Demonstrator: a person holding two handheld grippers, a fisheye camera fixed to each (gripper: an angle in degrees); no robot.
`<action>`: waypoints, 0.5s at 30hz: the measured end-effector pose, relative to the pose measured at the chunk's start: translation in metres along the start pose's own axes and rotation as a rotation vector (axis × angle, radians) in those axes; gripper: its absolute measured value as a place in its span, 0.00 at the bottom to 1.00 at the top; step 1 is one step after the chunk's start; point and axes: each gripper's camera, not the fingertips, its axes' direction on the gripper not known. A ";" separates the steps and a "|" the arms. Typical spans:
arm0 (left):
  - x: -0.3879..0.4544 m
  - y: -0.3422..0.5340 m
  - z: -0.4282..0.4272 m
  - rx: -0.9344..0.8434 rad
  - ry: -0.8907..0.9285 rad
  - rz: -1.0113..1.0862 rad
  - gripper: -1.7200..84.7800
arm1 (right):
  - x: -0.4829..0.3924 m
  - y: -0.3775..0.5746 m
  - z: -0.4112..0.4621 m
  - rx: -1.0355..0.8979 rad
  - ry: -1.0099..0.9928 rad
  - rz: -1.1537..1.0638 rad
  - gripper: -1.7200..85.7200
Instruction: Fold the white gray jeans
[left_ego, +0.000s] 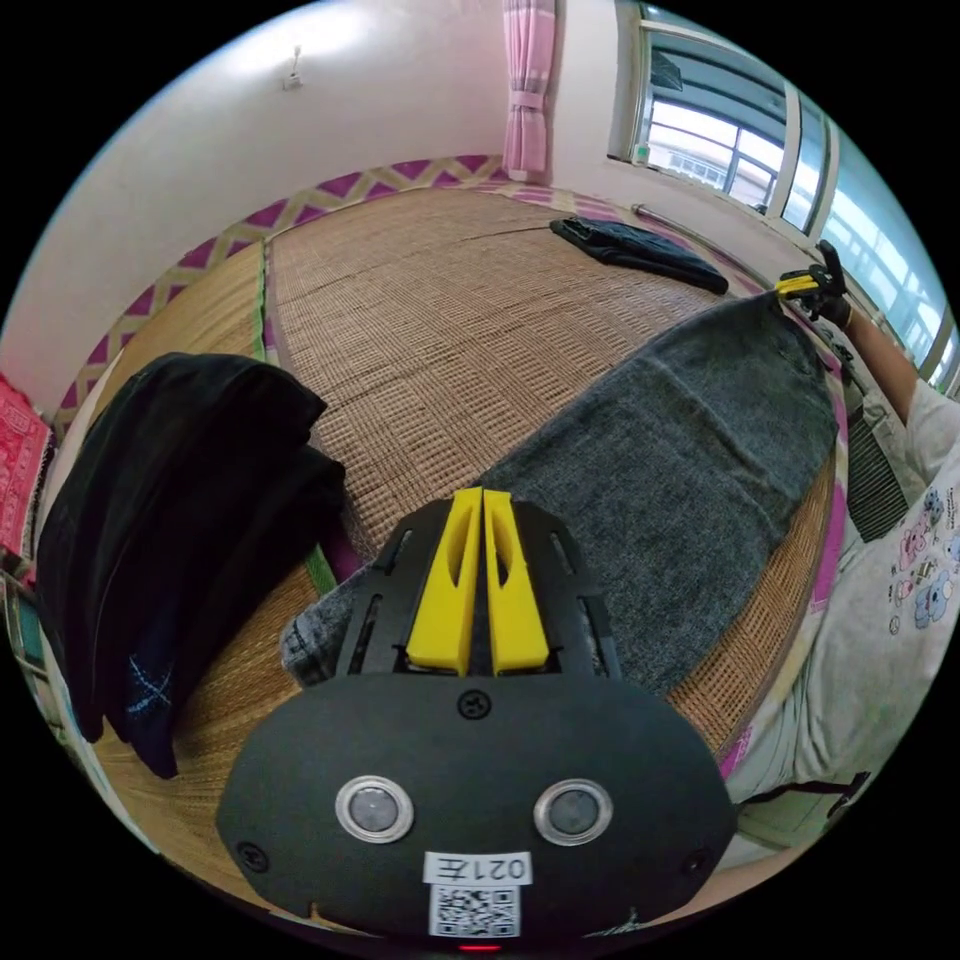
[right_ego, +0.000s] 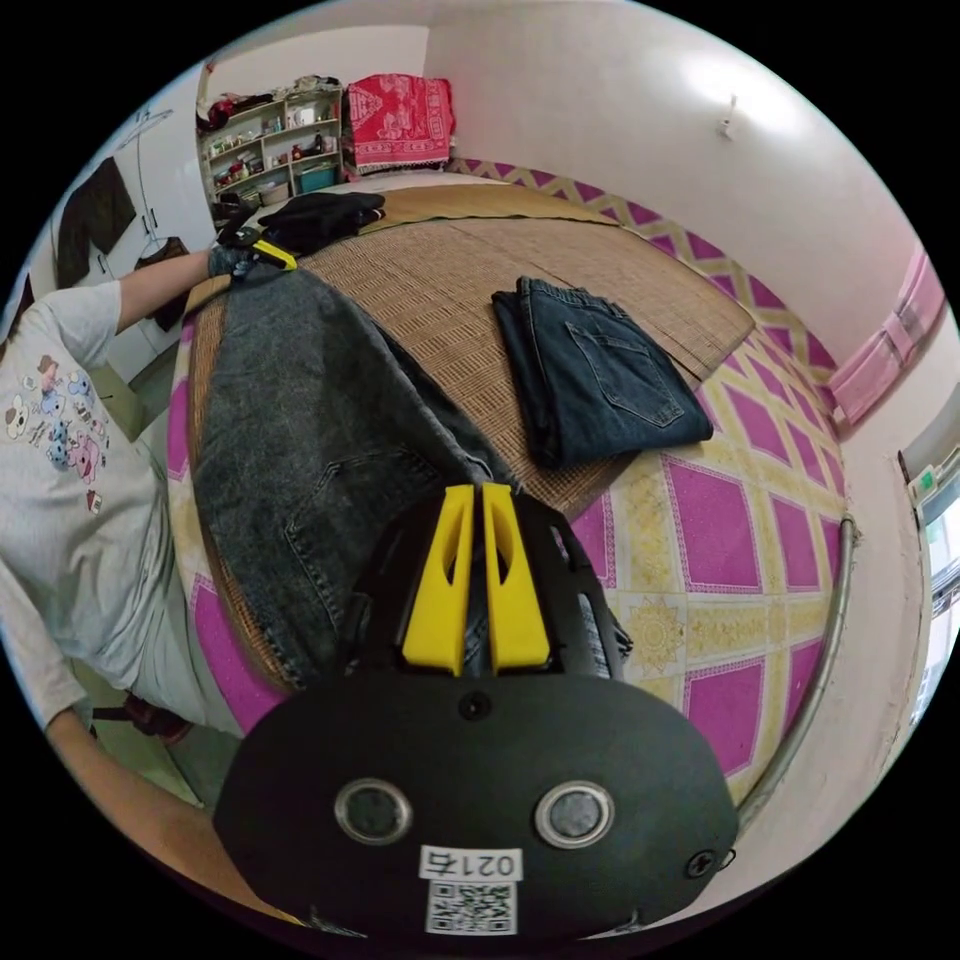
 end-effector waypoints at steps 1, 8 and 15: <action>0.002 0.003 -0.006 0.016 -0.002 0.004 0.02 | -0.003 0.000 -0.002 -0.003 0.007 -0.003 0.01; 0.007 0.011 -0.008 -0.069 -0.032 0.060 0.10 | -0.008 0.007 -0.015 0.015 0.011 0.019 0.01; -0.001 0.059 -0.077 0.140 0.078 0.014 0.01 | -0.014 0.019 -0.033 0.047 0.017 0.024 0.01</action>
